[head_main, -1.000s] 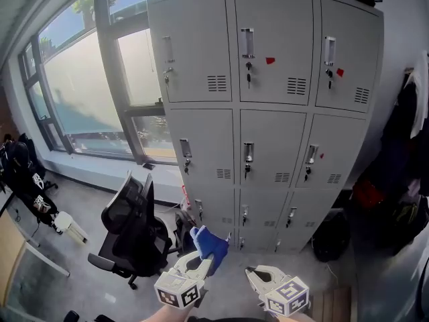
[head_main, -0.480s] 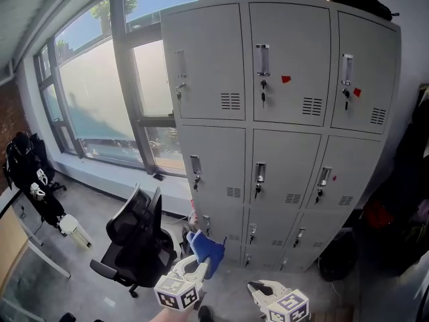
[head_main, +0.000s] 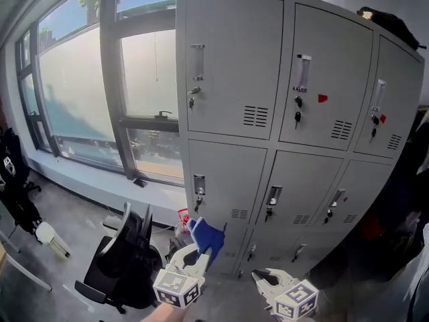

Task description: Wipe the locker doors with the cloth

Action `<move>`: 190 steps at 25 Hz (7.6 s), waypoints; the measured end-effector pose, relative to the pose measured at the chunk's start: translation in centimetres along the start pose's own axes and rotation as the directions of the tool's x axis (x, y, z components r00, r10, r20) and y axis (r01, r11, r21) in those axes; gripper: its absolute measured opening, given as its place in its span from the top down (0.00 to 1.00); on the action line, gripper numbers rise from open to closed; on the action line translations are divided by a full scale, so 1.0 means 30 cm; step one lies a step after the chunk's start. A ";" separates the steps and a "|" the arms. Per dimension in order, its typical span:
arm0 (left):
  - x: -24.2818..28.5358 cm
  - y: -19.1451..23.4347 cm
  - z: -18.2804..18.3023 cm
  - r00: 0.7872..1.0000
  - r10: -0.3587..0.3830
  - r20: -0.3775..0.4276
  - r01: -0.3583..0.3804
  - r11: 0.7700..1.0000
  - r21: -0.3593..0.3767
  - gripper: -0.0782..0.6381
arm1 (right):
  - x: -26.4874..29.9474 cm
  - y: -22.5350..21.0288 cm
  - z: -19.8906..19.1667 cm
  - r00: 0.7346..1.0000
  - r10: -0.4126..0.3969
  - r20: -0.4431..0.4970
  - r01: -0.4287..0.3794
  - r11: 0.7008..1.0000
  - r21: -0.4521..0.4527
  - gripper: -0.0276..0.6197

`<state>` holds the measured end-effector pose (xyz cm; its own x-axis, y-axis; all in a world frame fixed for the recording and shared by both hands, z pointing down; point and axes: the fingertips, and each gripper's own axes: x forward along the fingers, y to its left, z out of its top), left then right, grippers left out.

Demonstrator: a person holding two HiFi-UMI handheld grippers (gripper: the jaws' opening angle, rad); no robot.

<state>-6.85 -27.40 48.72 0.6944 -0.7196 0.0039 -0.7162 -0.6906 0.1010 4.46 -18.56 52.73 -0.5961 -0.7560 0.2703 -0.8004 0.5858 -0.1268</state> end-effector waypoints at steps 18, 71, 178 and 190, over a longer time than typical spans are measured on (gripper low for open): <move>0.208 0.252 0.385 0.987 0.064 0.145 -0.082 0.989 0.120 0.81 | 0.314 -0.059 0.498 0.979 0.197 0.047 -0.192 0.977 -0.095 0.95; 0.590 0.336 1.962 0.821 0.371 0.434 -0.570 0.488 0.661 0.81 | 0.039 0.042 0.792 0.942 0.307 0.133 -0.263 0.926 -0.273 0.95; 0.744 0.204 1.483 0.898 0.232 0.374 -0.376 -0.036 0.926 0.81 | 0.101 0.173 0.952 0.897 0.413 0.159 -0.373 0.899 -0.232 0.95; 0.860 -0.020 1.371 0.939 0.121 0.321 -0.317 -0.047 0.947 0.81 | 0.003 0.228 1.061 0.862 0.468 0.194 -0.410 0.869 -0.276 0.95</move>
<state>8.62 -48.54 7.85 0.5431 -0.7830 -0.3031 -0.2527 0.1918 -0.9483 -3.06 -23.91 21.51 -0.9007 -0.4344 -0.0111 -0.4344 0.8997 0.0425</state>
